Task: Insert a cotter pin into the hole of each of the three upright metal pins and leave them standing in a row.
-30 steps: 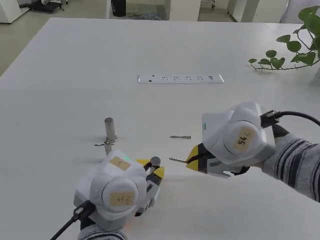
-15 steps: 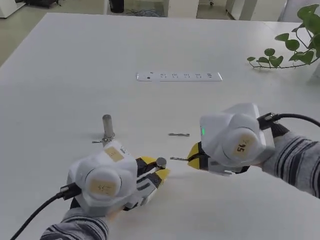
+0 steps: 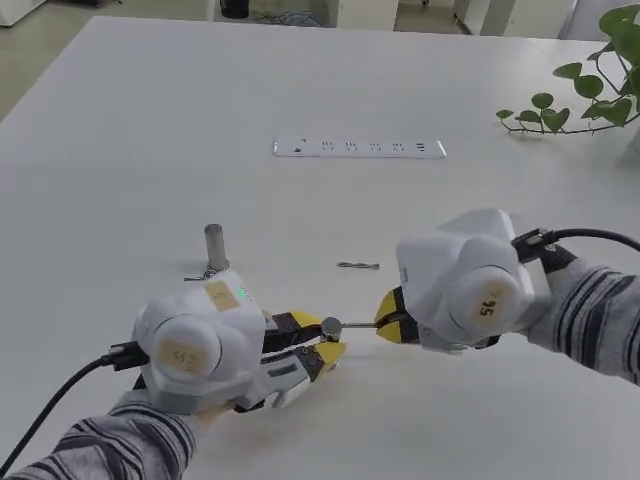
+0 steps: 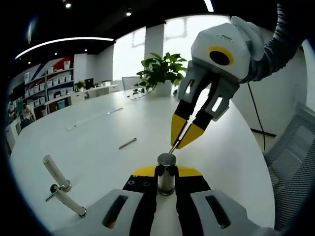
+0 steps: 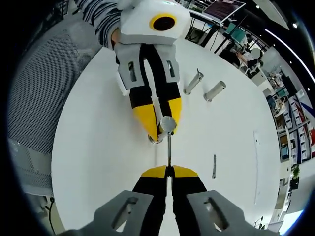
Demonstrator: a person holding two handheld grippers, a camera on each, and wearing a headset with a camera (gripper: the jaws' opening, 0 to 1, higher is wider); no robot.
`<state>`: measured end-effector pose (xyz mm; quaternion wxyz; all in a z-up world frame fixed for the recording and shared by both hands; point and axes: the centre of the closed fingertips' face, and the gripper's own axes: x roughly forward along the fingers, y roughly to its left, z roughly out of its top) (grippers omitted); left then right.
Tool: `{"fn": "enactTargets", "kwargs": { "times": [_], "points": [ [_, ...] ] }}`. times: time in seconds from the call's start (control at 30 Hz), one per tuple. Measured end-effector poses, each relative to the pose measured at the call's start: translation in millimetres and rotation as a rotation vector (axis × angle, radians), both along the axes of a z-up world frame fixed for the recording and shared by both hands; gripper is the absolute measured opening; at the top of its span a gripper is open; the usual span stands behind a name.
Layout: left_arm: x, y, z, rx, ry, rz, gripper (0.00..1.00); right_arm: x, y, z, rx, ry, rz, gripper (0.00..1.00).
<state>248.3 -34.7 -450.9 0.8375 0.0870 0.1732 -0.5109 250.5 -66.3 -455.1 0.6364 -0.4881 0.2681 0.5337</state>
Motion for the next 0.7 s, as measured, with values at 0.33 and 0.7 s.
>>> {"fn": "enactTargets", "kwargs": {
  "times": [0.33, 0.7],
  "points": [
    [0.1, -0.8, -0.6, -0.014, 0.011, -0.029, 0.09, 0.1, -0.4, 2.9, 0.008, -0.002, 0.015, 0.00],
    [-0.7, -0.5, -1.0, -0.032, 0.024, -0.074, 0.09, -0.7, -0.3, 2.0, 0.020, 0.001, 0.019, 0.00]
  ]
}}
